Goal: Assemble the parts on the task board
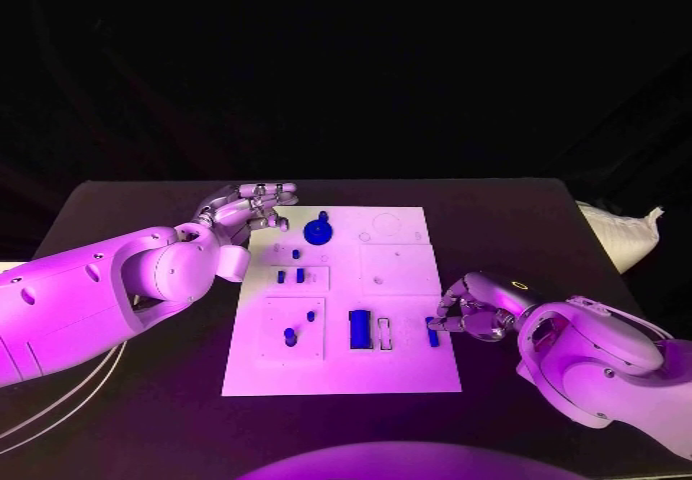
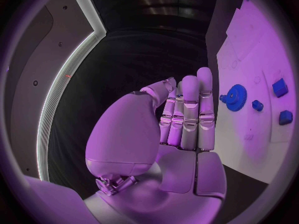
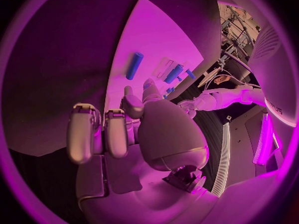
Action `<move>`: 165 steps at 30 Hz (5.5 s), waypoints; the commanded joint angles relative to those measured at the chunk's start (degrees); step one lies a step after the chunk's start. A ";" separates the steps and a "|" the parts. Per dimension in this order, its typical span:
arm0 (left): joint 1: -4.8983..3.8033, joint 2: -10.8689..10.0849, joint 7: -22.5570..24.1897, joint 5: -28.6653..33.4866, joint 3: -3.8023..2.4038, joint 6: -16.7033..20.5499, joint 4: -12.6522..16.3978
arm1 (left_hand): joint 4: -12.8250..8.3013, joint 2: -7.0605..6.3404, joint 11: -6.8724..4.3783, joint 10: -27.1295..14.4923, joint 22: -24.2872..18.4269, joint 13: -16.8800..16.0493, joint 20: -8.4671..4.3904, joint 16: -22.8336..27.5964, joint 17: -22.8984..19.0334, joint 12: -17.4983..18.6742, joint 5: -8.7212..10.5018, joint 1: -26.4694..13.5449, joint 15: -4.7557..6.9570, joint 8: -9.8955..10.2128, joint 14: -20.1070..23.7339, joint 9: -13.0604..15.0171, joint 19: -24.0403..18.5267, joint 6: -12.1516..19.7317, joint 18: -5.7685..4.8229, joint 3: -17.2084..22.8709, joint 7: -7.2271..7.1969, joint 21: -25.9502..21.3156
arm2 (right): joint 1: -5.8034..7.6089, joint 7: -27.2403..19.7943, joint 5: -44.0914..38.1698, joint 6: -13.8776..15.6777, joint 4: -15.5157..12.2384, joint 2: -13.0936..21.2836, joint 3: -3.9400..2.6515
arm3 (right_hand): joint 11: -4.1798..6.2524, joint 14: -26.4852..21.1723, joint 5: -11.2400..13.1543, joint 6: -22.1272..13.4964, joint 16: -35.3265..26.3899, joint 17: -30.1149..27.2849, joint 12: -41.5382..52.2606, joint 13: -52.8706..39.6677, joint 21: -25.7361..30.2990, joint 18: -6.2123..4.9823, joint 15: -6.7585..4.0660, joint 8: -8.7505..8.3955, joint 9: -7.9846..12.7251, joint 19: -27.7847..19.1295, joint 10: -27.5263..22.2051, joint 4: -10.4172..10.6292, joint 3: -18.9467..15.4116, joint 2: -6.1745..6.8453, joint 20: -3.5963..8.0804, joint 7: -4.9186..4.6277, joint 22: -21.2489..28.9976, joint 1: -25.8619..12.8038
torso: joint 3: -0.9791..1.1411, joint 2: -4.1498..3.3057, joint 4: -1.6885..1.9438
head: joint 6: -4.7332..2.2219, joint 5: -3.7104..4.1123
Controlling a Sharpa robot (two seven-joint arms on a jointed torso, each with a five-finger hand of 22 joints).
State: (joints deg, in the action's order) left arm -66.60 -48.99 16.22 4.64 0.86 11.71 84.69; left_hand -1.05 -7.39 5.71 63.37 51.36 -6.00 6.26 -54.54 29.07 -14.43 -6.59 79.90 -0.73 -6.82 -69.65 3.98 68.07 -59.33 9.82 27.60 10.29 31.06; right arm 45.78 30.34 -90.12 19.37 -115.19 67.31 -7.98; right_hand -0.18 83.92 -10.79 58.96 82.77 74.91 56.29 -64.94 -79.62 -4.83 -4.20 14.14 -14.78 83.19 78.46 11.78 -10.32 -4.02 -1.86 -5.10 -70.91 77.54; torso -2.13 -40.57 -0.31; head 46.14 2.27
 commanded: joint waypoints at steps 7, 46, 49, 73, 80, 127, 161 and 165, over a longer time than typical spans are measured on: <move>0.12 0.17 0.28 -0.31 0.00 -0.99 0.06 | -0.31 0.14 0.20 -0.38 -0.09 -0.04 0.04 0.18 -0.06 -0.18 0.12 0.21 -0.04 -0.34 0.26 -0.09 -0.15 0.33 0.59 0.09 0.00 -0.20 | -0.86 2.60 -3.21 -3.82 1.29 -1.32 0.06 | 0.15 3.57 -2.99 2.39 -0.07 0.70 -0.10 -0.38 -0.01 1.01 0.22 -1.32 0.45 -0.11 0.37 3.25 -2.22 1.17 -0.23 0.48 0.05 -3.44 | -0.03 0.06 0.28 | 0.01 0.07; 0.18 0.12 -0.05 -0.61 0.04 -1.25 -0.03 | -0.41 0.19 0.22 -0.51 -0.09 -0.03 0.06 0.16 -0.11 -0.31 0.11 0.19 -0.06 -0.39 0.32 -0.08 -0.19 0.38 0.59 0.04 0.03 -0.23 | -2.92 3.00 -26.55 -19.11 3.23 -7.45 0.51 | 0.68 3.68 6.93 4.64 0.28 1.90 -1.14 -0.63 -0.36 1.24 -0.23 -3.59 -1.00 0.13 0.09 -2.91 3.13 1.85 0.12 0.90 -1.06 8.05 | -0.07 0.11 0.29 | 0.54 -0.49; 0.18 0.10 -0.06 -0.62 0.04 -1.26 -0.01 | -0.41 0.19 0.23 -0.53 -0.09 -0.02 0.06 0.16 -0.12 -0.31 0.11 0.19 -0.06 -0.39 0.33 -0.08 -0.19 0.38 0.59 0.04 0.03 -0.24 | -2.95 3.05 -27.31 -19.39 3.34 -7.78 0.57 | 0.70 3.67 5.77 4.77 0.27 1.95 -1.31 -0.61 -0.32 1.23 -0.24 -3.93 -1.02 0.11 0.00 -3.33 4.39 1.75 0.12 0.88 -1.04 8.77 | -0.07 0.12 0.19 | 0.50 -0.63; 0.18 -0.03 -0.05 -0.78 0.05 -1.27 0.12 | -0.44 0.20 0.23 -0.58 -0.09 -0.02 0.07 0.16 -0.13 -0.33 0.11 0.19 -0.07 -0.41 0.36 -0.08 -0.21 0.39 0.59 0.03 0.02 -0.25 | -2.81 4.16 -0.58 2.67 0.90 -6.17 0.22 | 0.73 3.84 -5.66 5.22 0.45 2.83 -1.01 -1.77 -0.05 1.13 -0.31 -5.98 -3.14 0.08 0.82 -5.01 26.36 6.55 0.22 0.94 -0.80 2.62 | -0.01 0.00 0.18 | 0.54 -0.67; 0.18 -0.01 -0.06 -0.83 0.05 -1.28 0.20 | -0.44 0.20 0.23 -0.58 -0.09 -0.02 0.07 0.16 -0.13 -0.33 0.11 0.19 -0.07 -0.41 0.36 -0.08 -0.21 0.39 0.59 0.03 0.02 -0.25 | -2.66 4.03 2.28 2.49 0.51 -6.51 0.11 | 0.74 3.88 -7.27 5.52 0.49 2.99 -0.78 -2.08 -0.14 1.16 -0.27 -6.20 -3.59 0.19 1.22 -3.52 27.82 8.04 0.28 0.97 -1.01 -1.17 | -0.07 0.02 0.24 | 0.69 -0.61; 0.18 0.32 -0.31 -1.04 0.04 -1.43 0.27 | -0.44 0.20 0.23 -0.58 -0.09 -0.02 0.07 0.16 -0.13 -0.33 0.11 0.19 -0.07 -0.41 0.36 -0.08 -0.21 0.39 0.59 0.03 0.02 -0.25 | -1.79 4.89 1.84 -3.05 3.23 -12.48 0.10 | 1.41 4.08 -8.56 8.08 0.99 4.04 -0.20 -2.73 -0.74 1.38 -0.84 -5.51 -6.50 0.83 2.78 4.10 19.02 8.30 0.72 1.92 -2.24 -12.41 | -0.03 0.05 0.17 | 0.69 -0.93; 0.18 -0.07 -0.46 -1.15 0.05 -1.54 0.30 | -0.57 0.25 0.27 -0.77 -0.08 0.00 0.09 0.17 -0.21 -0.46 0.11 0.18 -0.10 -0.48 0.50 -0.08 -0.31 0.45 0.59 -0.01 0.06 -0.31 | -1.79 4.06 -1.01 -3.47 1.04 -9.46 0.05 | 1.74 4.24 -1.83 8.19 1.37 4.87 1.48 -4.63 -1.01 1.51 -1.12 -5.22 -9.09 1.12 3.34 4.01 8.16 5.35 0.95 2.36 -3.00 -13.97 | 0.02 0.00 0.09 | 0.57 -1.02; 0.18 -0.01 -0.48 -1.16 0.05 -1.59 0.27 | -0.57 0.25 0.27 -0.77 -0.08 0.00 0.09 0.17 -0.21 -0.46 0.11 0.18 -0.10 -0.48 0.50 -0.08 -0.31 0.45 0.59 -0.01 0.06 -0.31 | -1.79 3.81 -0.94 -4.23 1.14 -9.73 0.05 | 1.70 4.24 0.32 8.05 1.36 4.88 1.31 -4.69 -1.01 1.52 -1.07 -5.29 -9.43 1.11 3.25 2.75 7.35 5.63 0.94 2.28 -3.07 -10.37 | -0.04 0.05 0.11 | 0.50 -0.89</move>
State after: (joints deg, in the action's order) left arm -66.39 -49.10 15.58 3.68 0.94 11.20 84.83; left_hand -1.36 -7.39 6.12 62.97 51.36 -6.00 6.25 -54.54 28.92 -14.86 -6.59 79.90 -0.83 -7.05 -69.55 3.98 68.07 -59.34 9.81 27.59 10.29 31.06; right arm 44.04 34.86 -90.14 16.85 -114.03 57.72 -7.93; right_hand 1.74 83.83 -10.73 67.09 83.89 74.93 57.64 -69.55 -80.34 -3.95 -4.92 8.63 -24.17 83.80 81.50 14.79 -2.99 1.58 -1.25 -2.90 -73.90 66.78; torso -2.14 -40.53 -0.21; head 46.67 1.29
